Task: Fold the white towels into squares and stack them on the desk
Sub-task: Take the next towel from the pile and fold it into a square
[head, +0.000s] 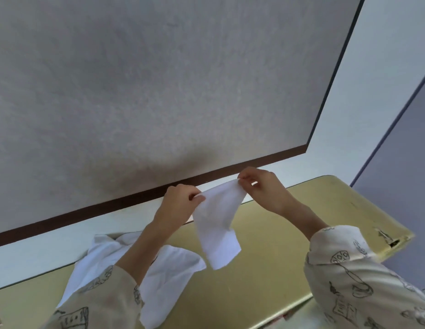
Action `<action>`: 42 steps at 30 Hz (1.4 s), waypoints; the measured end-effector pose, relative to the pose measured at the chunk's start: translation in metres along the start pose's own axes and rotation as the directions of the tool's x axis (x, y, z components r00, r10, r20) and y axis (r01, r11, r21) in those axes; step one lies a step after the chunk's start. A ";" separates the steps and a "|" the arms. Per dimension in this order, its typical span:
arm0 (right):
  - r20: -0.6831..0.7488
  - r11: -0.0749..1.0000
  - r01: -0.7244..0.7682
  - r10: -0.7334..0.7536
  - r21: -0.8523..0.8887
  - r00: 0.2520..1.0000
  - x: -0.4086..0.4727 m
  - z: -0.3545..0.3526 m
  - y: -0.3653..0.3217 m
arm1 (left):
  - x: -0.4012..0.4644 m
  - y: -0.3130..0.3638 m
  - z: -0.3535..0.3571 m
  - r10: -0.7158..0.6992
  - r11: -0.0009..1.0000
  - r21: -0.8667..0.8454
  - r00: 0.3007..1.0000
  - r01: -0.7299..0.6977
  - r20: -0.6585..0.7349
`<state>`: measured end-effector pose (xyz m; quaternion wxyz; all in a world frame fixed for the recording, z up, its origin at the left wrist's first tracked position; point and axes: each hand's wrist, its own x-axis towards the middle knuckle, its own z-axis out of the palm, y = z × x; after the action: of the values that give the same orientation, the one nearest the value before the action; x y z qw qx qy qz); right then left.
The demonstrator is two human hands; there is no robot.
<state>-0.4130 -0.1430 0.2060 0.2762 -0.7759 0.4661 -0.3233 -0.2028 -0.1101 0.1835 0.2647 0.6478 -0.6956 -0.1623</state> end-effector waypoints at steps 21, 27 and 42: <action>-0.159 0.960 -0.241 0.263 0.145 0.952 -0.016 -0.095 0.065 | 0.045 -0.002 0.006 -0.065 0.979 -0.182 0.988 0.091 0.143; -0.115 0.891 -0.448 0.454 0.075 0.884 -0.003 -0.114 0.108 | 0.100 0.023 0.040 -0.056 0.992 -0.094 0.960 0.085 0.276; -0.336 0.843 -0.534 0.483 -0.072 0.808 -0.047 -0.148 0.203 | 0.145 0.066 0.148 0.127 0.983 -0.155 0.973 -0.097 0.194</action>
<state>-0.6526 -0.2034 0.1408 0.2132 -0.5827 0.7188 -0.3136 -0.3446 -0.2637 0.1246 0.2473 0.5666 -0.7410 -0.2622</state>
